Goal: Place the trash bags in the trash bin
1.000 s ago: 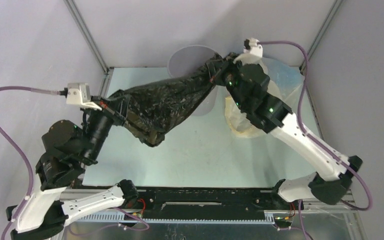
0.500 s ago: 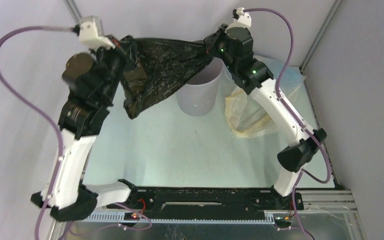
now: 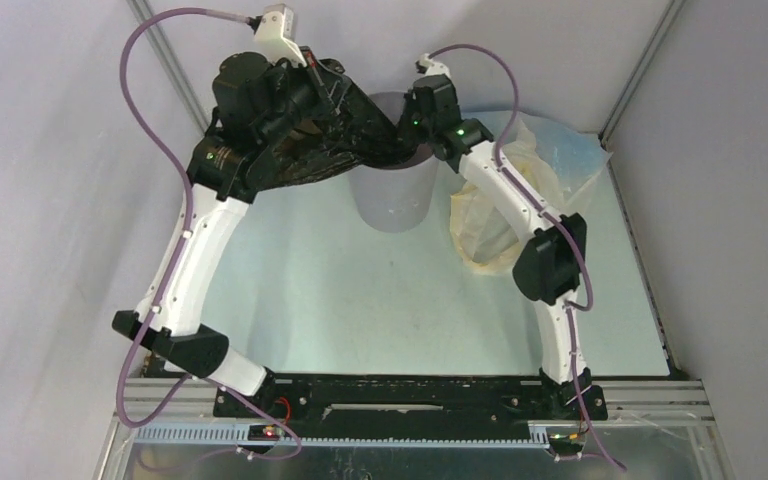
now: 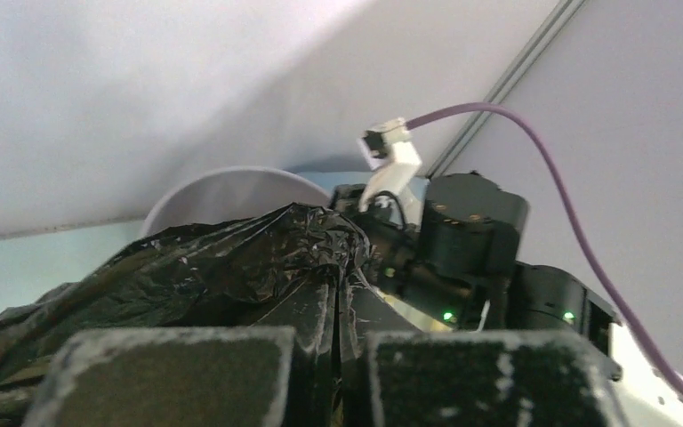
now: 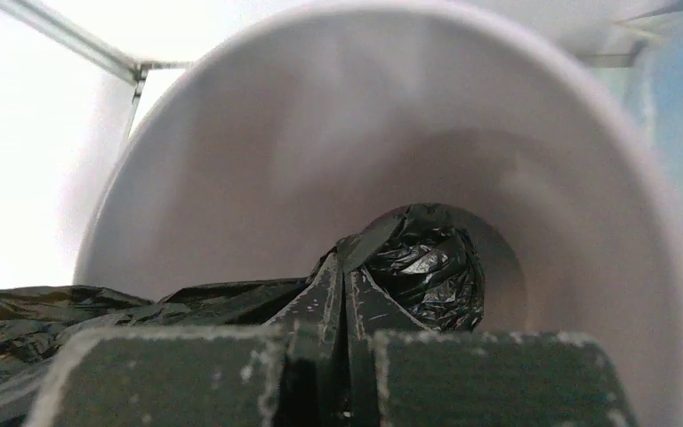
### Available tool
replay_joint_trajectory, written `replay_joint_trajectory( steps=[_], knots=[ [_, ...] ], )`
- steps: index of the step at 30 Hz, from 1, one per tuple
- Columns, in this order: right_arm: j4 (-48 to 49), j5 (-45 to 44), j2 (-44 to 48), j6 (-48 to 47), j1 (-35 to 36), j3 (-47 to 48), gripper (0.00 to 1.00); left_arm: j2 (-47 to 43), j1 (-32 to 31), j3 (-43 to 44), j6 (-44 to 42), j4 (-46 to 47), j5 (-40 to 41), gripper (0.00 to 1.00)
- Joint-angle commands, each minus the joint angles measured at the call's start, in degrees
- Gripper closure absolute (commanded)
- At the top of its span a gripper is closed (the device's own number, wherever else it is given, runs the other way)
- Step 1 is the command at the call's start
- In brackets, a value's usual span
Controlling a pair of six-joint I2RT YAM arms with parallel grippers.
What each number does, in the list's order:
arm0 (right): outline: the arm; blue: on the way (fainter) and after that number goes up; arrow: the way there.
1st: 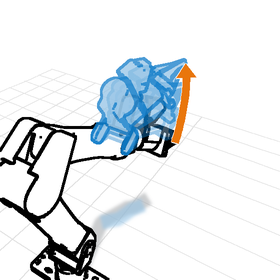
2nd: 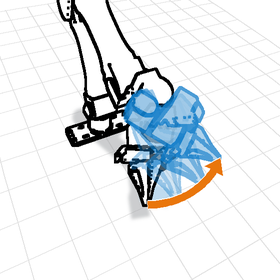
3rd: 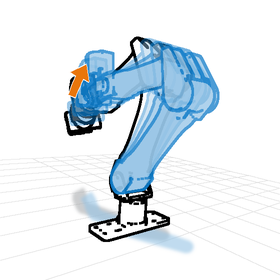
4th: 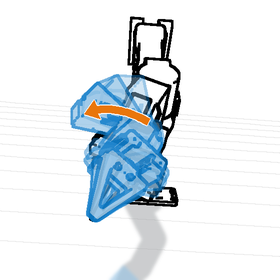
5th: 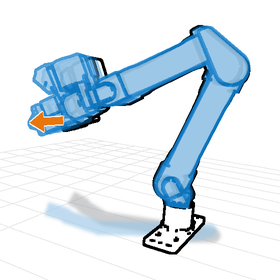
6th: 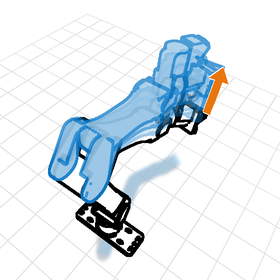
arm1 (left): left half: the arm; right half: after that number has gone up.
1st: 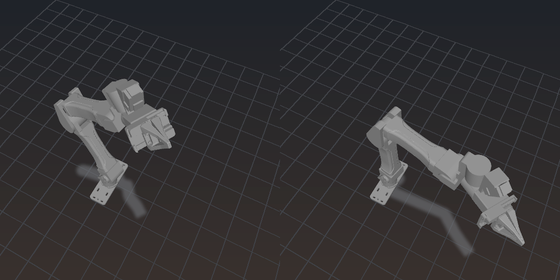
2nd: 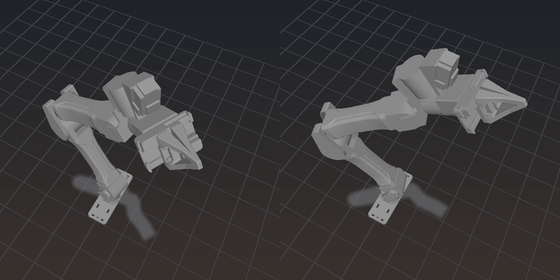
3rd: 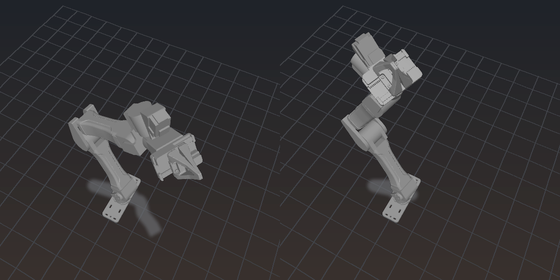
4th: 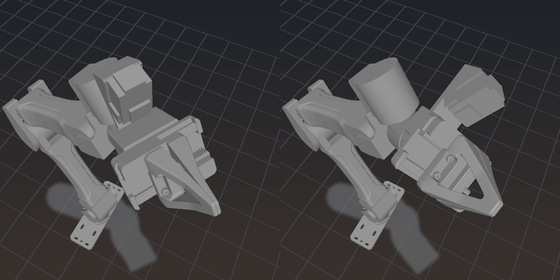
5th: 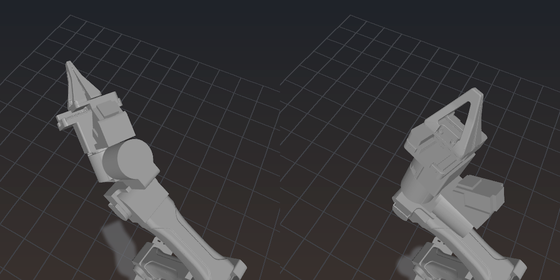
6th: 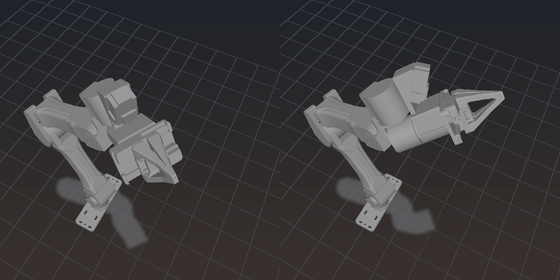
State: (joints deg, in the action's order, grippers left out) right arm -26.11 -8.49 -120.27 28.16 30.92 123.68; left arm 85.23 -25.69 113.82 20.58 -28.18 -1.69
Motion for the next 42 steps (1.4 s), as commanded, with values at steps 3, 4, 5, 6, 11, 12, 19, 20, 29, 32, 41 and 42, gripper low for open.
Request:
replay_joint_trajectory(
  steps=[3,4,5,6,11,12,19,20,29,32,41,42],
  knots=[
    [-7.2,8.6,-7.5,-5.8,-1.1,10.2,0.92,2.7,1.0,4.0,3.2,2.5,-6.1,1.0],
    [-7.8,11.3,-7.4,-5.8,-1.9,10.6,0.85,3.3,1.0,4.3,3.6,2.8,-6.9,1.0],
    [-7.8,14.0,-6.5,-5.8,-2.6,10.4,0.77,3.8,1.0,4.6,3.9,2.9,-7.6,1.0],
    [-7.3,16.3,-5.1,-5.7,-3.3,9.6,0.69,4.2,1.0,5.0,4.2,3.0,-8.1,1.0],
    [-5.1,18.0,4.8,-7.5,-4.9,4.2,0.48,6.9,1.0,6.9,6.3,3.9,-11.8,1.0],
    [-5.2,17.8,6.7,-8.1,-5.1,3.2,0.44,7.6,0.9,7.4,6.8,4.2,-12.4,1.0],
    [-3.8,19.2,19.1,-12.2,-6.5,-7.9,0.18,13.3,0.8,8.3,11.5,8.6,-16.5,1.0],
    [-2.6,19.6,21.0,-12.5,-6.8,-10.2,0.16,13.8,0.6,8.3,11.8,9.1,-16.5,1.0],
    [6.1,32.5,32.8,-15.9,-9.7,-25.4,0.15,17.7,-3.2,9.4,11.4,10.7,-15.0,1.0],
    [8.9,34.2,35.1,-15.7,-9.8,-29.3,0.14,20.5,-4.5,10.9,11.7,10.7,-14.9,1.0],
    [17.6,35.8,36.8,-10.2,-9.7,-35.6,0.16,24.1,-6.9,13.1,12.6,10.6,-14.7,1.0],
    [18.5,36.3,37.0,-9.4,-9.7,-36.2,0.16,24.1,-7.0,12.9,12.8,10.6,-14.6,1.0]
  ],
)
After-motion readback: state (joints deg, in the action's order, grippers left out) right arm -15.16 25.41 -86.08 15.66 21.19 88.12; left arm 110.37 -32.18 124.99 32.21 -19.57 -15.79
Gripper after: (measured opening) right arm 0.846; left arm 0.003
